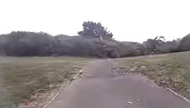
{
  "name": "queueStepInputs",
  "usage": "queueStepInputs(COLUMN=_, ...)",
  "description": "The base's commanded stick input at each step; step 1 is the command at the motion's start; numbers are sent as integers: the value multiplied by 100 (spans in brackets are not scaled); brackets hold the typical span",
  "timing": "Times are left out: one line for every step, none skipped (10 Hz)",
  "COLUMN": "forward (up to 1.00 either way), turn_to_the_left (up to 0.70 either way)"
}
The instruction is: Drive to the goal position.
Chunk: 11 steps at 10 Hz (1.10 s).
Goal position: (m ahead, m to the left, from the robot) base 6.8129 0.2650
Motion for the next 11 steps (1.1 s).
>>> queueStepInputs(forward=60, turn_to_the_left=0)
queueStepInputs(forward=60, turn_to_the_left=0)
queueStepInputs(forward=60, turn_to_the_left=0)
queueStepInputs(forward=60, turn_to_the_left=0)
queueStepInputs(forward=60, turn_to_the_left=0)
queueStepInputs(forward=60, turn_to_the_left=0)
queueStepInputs(forward=60, turn_to_the_left=0)
queueStepInputs(forward=60, turn_to_the_left=0)
queueStepInputs(forward=60, turn_to_the_left=0)
queueStepInputs(forward=60, turn_to_the_left=0)
queueStepInputs(forward=60, turn_to_the_left=0)
